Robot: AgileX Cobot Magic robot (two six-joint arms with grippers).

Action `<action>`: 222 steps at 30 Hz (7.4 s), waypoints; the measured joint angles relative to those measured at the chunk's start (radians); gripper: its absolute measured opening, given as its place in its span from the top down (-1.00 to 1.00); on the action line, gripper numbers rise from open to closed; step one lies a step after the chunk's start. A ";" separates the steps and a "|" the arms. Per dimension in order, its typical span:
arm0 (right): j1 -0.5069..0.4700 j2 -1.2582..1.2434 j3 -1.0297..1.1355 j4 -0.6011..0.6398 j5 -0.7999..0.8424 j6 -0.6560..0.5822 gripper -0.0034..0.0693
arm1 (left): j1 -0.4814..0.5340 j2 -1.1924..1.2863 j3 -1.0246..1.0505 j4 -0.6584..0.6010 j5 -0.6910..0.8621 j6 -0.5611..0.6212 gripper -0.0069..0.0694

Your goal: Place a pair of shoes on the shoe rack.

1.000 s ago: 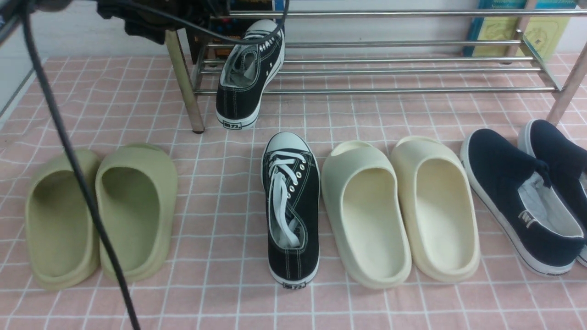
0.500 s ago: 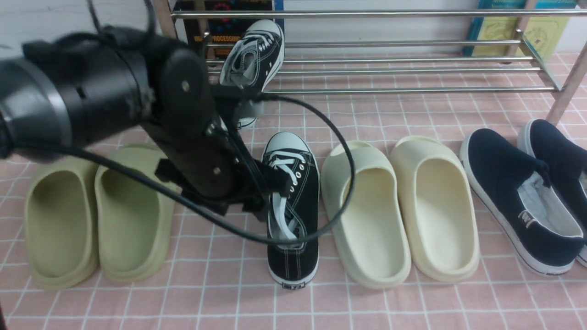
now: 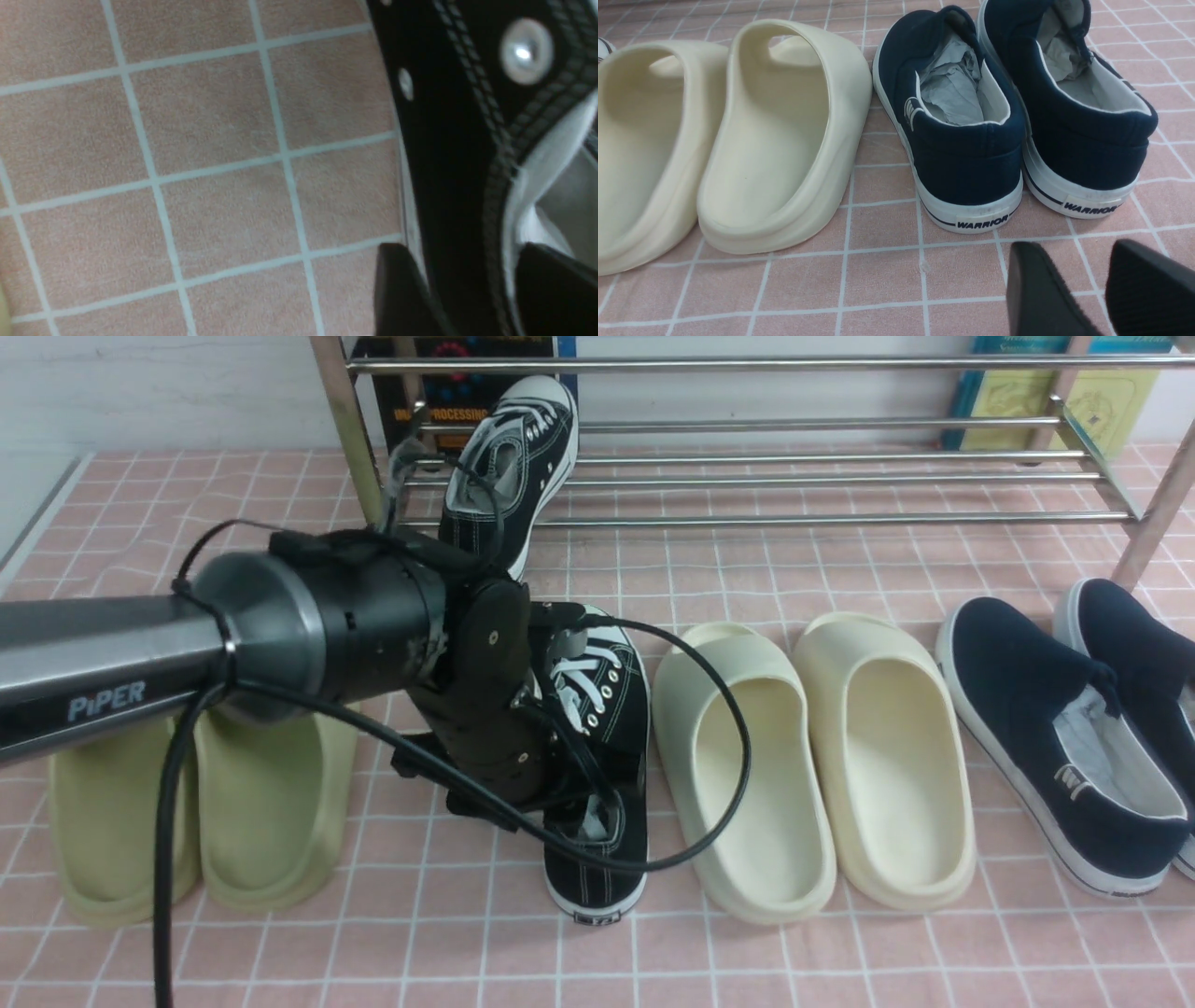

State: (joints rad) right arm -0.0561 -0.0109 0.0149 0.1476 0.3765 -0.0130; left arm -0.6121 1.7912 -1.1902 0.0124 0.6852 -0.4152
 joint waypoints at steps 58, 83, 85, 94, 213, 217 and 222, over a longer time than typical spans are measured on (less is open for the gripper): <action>0.000 0.000 0.000 0.000 0.000 0.000 0.25 | 0.227 0.481 -1.032 -0.113 0.017 0.064 0.04; 0.000 0.000 0.000 0.000 0.000 0.000 0.25 | 0.215 0.094 -0.672 0.165 0.437 0.187 0.81; 0.000 0.000 0.000 0.000 0.000 0.000 0.25 | 0.213 0.087 -0.583 0.145 0.376 0.188 0.81; 0.000 0.000 0.000 0.000 0.000 0.000 0.25 | 0.222 0.184 -0.495 0.152 0.061 0.137 0.81; 0.000 0.000 0.000 0.000 0.000 0.000 0.25 | 0.119 -1.398 0.291 0.299 0.253 0.091 0.74; 0.000 0.000 0.000 0.000 0.000 0.000 0.25 | 0.119 -1.465 0.341 0.303 0.238 0.089 0.73; 0.000 0.000 0.000 0.000 0.000 0.000 0.25 | 0.119 -1.491 0.374 0.303 0.239 0.089 0.73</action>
State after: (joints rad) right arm -0.0561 -0.0109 0.0149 0.1476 0.3765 -0.0130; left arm -0.4928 0.3004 -0.8162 0.3159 0.9242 -0.3259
